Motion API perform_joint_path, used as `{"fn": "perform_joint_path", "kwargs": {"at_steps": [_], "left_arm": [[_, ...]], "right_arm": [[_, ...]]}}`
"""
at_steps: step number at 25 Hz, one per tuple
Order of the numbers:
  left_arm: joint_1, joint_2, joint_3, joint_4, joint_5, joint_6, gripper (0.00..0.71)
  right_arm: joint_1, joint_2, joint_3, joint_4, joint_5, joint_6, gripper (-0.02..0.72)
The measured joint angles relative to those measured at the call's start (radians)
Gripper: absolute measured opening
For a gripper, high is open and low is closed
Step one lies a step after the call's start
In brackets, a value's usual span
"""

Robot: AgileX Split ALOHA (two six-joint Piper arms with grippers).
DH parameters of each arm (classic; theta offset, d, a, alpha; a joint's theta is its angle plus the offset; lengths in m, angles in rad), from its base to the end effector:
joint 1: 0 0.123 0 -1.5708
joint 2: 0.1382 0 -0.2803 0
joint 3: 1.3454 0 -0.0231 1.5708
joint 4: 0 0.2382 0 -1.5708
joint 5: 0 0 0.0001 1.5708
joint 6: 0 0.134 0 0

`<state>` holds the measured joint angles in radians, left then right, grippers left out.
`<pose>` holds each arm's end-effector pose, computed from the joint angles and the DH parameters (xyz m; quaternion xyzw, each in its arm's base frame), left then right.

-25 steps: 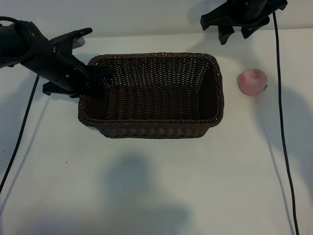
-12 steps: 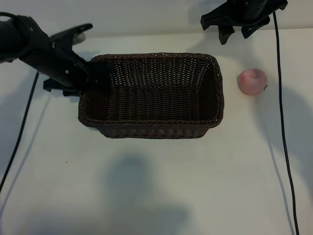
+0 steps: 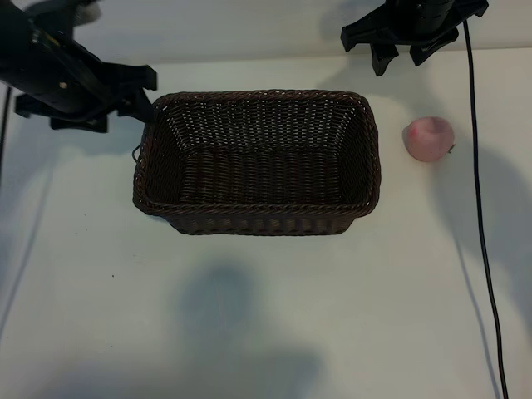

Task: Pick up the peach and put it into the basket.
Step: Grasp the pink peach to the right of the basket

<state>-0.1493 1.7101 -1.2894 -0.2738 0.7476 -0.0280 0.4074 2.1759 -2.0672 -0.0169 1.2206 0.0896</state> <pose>0.3657 -0.0799 0.2213 -0.0162 0.9639 -0.1351 0.2291 0.4337 0.1849 0.2205 -0.1576 0.9738 0.0322 0.1606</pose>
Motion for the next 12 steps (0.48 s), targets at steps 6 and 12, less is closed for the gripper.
{"fn": "perform_joint_path", "kwargs": {"at_steps": [6,12], "left_arm": [[0.0,-0.039,0.0,0.024,0.05,-0.009,0.584],[0.0,-0.039,0.0,0.035,0.081,-0.014,0.584]], "right_arm": [[0.0,-0.011,0.0,-0.001,0.0,0.007,0.506],[0.0,-0.074,-0.001,-0.023,0.001,0.037,0.506]]}}
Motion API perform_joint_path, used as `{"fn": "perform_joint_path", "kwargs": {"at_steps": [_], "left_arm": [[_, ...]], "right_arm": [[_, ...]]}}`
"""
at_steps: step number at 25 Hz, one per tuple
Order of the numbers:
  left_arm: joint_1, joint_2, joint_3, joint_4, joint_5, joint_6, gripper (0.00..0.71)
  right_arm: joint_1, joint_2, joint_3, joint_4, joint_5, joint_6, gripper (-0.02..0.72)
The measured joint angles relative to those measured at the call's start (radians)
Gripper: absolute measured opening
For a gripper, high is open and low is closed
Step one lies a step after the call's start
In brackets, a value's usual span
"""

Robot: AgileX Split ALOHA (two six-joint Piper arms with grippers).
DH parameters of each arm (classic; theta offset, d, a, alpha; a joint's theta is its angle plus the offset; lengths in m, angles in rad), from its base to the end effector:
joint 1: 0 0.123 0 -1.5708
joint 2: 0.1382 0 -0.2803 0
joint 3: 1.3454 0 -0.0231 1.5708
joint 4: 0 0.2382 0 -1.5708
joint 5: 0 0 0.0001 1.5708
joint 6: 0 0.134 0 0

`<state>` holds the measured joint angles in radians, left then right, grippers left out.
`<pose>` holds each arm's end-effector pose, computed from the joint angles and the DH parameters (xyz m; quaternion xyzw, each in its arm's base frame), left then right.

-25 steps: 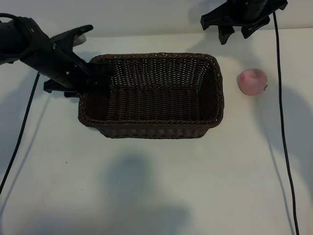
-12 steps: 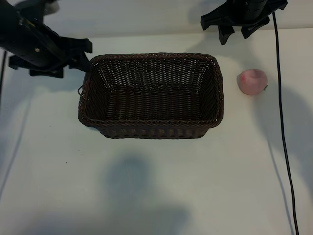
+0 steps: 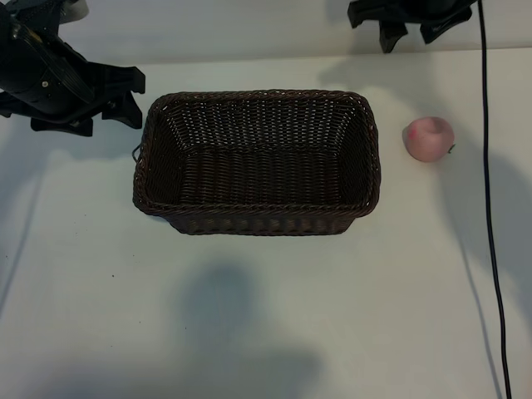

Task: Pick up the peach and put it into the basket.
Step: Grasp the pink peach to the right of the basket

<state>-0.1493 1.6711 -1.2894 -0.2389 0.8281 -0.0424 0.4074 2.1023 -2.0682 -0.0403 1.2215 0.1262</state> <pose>0.3522 -0.0766 0.2302 -0.0073 0.9698 -0.1241 0.2097 0.4271 0.1788 0.2552 -0.1402 0.9695 0.0335 0.1980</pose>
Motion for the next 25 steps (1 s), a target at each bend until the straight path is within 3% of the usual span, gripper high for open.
{"fn": "perform_joint_path", "kwargs": {"at_steps": [11,17,20,25], "left_arm": [[0.0,0.0,0.0,0.108,0.053,-0.07,0.585],[0.0,0.0,0.0,0.111,0.053,-0.07,0.585],[0.0,0.0,0.0,0.111,0.053,-0.07,0.585],[0.0,0.0,0.0,0.111,0.053,-0.07,0.585]], "right_arm": [[-0.009,-0.012,0.005,0.001,0.0,0.013,0.506],[-0.085,-0.019,0.143,0.0,-0.005,0.014,0.506],[-0.132,-0.019,0.224,0.029,-0.009,0.01,0.506],[-0.155,-0.019,0.308,0.078,-0.134,-0.006,0.506]]}}
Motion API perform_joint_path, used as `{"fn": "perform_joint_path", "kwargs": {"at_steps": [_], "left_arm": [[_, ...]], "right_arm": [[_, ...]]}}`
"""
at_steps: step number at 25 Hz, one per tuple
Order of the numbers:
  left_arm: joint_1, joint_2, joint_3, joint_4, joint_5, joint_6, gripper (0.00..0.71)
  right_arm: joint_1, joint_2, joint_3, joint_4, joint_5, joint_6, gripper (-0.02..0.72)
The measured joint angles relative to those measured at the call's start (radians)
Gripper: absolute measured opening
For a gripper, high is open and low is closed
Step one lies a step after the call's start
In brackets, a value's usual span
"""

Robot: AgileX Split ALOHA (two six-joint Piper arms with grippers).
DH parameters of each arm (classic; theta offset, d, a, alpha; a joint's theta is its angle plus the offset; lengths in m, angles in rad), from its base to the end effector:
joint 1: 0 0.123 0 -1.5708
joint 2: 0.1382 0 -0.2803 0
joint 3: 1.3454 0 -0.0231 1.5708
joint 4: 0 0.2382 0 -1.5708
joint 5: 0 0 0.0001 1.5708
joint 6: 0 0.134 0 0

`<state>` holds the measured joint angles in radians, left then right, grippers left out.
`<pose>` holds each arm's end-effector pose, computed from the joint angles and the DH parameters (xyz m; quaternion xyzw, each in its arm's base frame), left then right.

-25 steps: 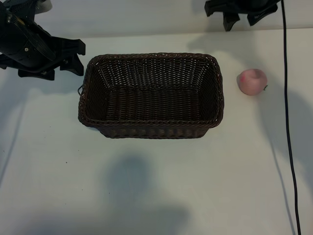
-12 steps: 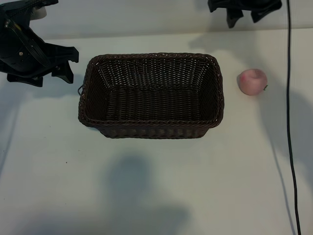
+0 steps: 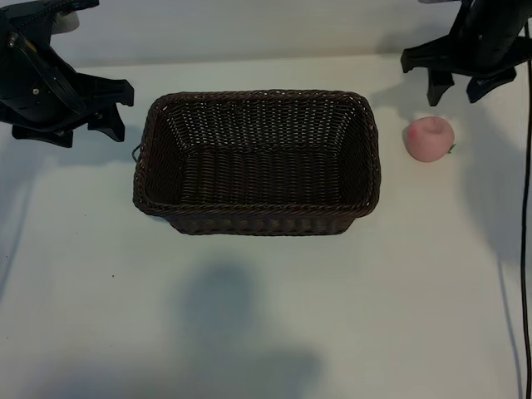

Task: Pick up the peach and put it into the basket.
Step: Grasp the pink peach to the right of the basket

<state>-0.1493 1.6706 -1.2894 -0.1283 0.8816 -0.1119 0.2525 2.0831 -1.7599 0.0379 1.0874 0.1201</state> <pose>0.3466 -0.0655 0.2256 -0.0120 0.9789 -0.0815 0.1869 0.4244 0.1141 0.1830 -0.0590 0.9904 0.0403 0.1179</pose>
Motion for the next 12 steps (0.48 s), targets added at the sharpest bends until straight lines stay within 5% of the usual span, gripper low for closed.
{"fn": "perform_joint_path", "kwargs": {"at_steps": [12], "left_arm": [[0.0,0.0,0.0,0.0,0.0,0.0,0.585]], "right_arm": [[0.0,0.165,0.012,-0.021,-0.086,-0.013,0.488]]}}
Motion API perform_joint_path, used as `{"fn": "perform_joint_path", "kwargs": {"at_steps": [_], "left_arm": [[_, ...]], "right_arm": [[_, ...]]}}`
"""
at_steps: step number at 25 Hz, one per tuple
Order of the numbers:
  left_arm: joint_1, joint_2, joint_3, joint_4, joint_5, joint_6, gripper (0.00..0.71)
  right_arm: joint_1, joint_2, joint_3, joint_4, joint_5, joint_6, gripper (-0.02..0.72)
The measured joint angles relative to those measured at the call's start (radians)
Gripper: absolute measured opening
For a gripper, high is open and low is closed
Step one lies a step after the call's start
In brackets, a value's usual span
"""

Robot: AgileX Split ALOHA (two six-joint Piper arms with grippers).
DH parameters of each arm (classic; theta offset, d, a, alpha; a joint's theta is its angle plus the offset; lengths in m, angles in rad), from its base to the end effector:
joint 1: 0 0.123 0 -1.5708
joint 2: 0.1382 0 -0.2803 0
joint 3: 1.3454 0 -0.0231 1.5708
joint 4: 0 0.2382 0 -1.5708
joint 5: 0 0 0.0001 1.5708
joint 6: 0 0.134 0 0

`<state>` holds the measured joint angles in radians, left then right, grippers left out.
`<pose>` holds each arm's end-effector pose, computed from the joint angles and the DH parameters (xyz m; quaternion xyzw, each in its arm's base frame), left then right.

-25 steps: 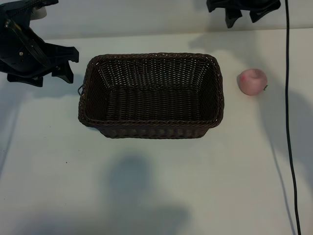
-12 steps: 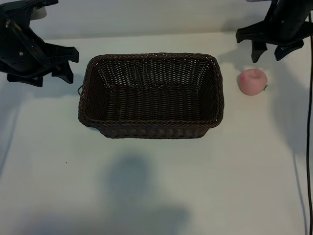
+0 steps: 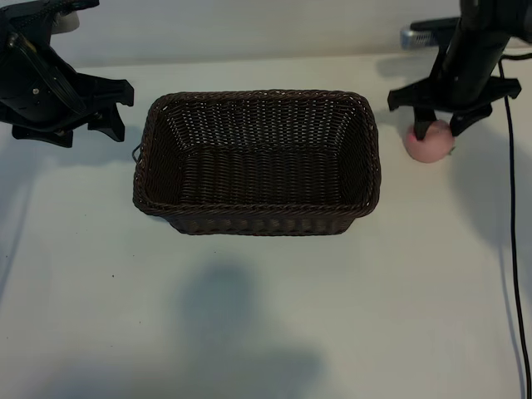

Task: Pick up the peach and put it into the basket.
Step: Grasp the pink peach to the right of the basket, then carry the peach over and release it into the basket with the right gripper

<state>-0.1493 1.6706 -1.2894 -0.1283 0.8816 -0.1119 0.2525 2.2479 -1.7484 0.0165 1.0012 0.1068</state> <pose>0.3466 -0.0655 0.2256 -0.0120 0.9789 -0.0815 0.1869 0.4376 0.1148 0.1086 -0.0687 0.9945 0.0212 0.0760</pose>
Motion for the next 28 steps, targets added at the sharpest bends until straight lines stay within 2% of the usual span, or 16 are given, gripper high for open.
{"fn": "perform_joint_path", "kwargs": {"at_steps": [2,3,5,7,8,17,28], "left_arm": [[0.0,0.0,0.0,0.0,-0.001,0.0,0.585],[0.0,0.0,0.0,0.0,-0.001,-0.001,0.585],[0.0,0.0,0.0,0.0,-0.001,0.0,0.585],[0.0,0.0,0.0,0.0,-0.001,0.0,0.585],[0.0,0.0,0.0,0.0,-0.001,0.0,0.585],[0.0,0.0,0.0,0.0,-0.001,0.0,0.585],[0.0,0.0,0.0,0.0,-0.001,0.0,0.585]], "right_arm": [[0.0,0.014,0.0,-0.008,-0.008,0.0,0.428],[0.0,0.015,0.0,-0.01,-0.008,0.001,0.365],[0.0,0.014,-0.001,-0.017,-0.004,0.006,0.191],[0.0,0.014,-0.007,-0.017,0.007,0.008,0.087],[0.0,0.014,-0.011,-0.017,0.019,0.008,0.062],[-0.001,-0.033,-0.107,-0.017,0.198,0.001,0.039],[0.002,-0.22,-0.122,-0.017,0.22,0.001,0.039]]}}
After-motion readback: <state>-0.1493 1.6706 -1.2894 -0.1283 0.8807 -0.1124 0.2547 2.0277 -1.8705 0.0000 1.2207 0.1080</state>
